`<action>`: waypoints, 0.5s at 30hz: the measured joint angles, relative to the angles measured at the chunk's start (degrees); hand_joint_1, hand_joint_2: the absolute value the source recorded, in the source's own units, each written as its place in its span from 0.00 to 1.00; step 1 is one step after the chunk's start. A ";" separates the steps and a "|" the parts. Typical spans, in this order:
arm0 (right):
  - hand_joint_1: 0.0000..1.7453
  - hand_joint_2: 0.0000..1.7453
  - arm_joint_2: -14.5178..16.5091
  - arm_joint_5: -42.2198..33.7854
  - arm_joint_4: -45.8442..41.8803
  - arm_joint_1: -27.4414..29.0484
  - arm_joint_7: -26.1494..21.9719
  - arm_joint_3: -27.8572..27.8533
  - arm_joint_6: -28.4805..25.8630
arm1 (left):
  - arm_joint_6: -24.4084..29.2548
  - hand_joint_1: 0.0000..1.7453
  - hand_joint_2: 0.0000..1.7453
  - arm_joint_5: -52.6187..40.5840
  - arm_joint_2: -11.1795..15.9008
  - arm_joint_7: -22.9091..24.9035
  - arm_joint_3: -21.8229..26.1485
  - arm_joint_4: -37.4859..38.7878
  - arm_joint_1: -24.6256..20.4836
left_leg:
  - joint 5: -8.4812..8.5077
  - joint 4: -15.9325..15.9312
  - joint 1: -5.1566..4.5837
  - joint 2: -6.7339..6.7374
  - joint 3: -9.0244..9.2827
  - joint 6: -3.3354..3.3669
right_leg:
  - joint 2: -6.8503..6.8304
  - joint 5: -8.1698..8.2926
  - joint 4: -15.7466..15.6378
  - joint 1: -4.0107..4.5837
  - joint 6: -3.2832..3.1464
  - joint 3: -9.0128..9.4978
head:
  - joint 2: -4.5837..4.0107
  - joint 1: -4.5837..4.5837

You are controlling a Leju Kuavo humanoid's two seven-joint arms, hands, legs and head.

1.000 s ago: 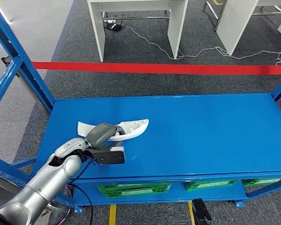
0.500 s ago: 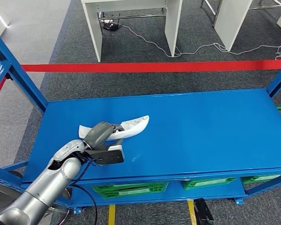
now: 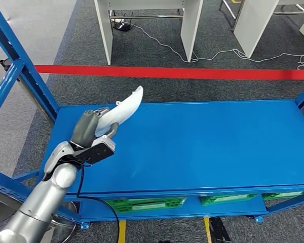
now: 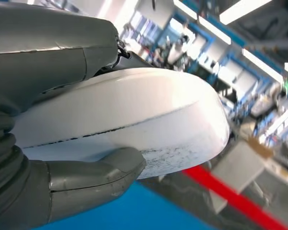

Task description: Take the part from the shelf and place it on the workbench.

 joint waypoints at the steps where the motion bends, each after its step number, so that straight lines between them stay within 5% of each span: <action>1: 0.00 0.00 0.00 0.01 0.00 -0.06 0.00 0.00 -0.02 | 0.76 1.00 1.00 0.48 -0.01 -0.19 0.64 -0.65 -0.26 | -0.17 0.21 0.01 -0.02 -0.01 -0.15 | -0.02 1.92 -3.91 0.00 -0.11 1.75 | 0.00 0.02; 3: 0.00 0.00 0.02 0.02 0.01 -0.28 0.02 0.00 -0.07 | 1.79 1.00 1.00 1.47 0.02 -0.35 1.99 -2.09 -1.08 | -0.51 0.85 -0.21 -0.06 -0.40 -0.64 | 0.02 3.79 -9.86 0.04 -0.47 4.77 | 0.00 0.03; 8: 0.00 0.00 0.26 -0.01 0.02 -0.13 0.07 -0.02 -0.20 | 2.18 1.00 1.00 1.15 0.50 0.11 4.24 -4.85 -2.57 | -1.70 2.63 -0.25 -0.02 -1.36 -1.99 | 0.16 3.58 -11.08 -0.06 -2.03 5.44 | 0.00 -0.10; 12: 0.00 0.00 0.35 -0.04 0.03 -0.17 0.07 -0.09 -0.20 | 2.50 1.00 1.00 0.46 1.03 0.18 5.03 -5.58 -2.99 | -7.98 15.67 0.19 0.02 -7.17 -3.07 | 0.10 3.50 -11.13 -0.14 -2.71 5.60 | 0.00 -0.37; 14: 0.00 0.00 0.37 -0.04 0.03 -0.10 0.07 -0.11 -0.19 | 2.51 1.00 1.00 0.34 1.17 0.18 5.10 -5.65 -2.91 | -7.19 17.28 0.29 0.02 -8.11 -3.07 | 0.13 3.44 -11.12 -0.14 -2.71 5.72 | 0.00 -0.39; 15: 0.00 0.00 0.38 -0.04 0.03 -0.09 0.07 -0.12 -0.19 | 2.51 1.00 1.00 0.31 1.22 0.18 5.17 -5.76 -2.94 | -5.21 14.71 0.32 0.02 -7.03 -2.94 | 0.16 3.39 -11.11 -0.14 -2.66 5.85 | 0.00 -0.40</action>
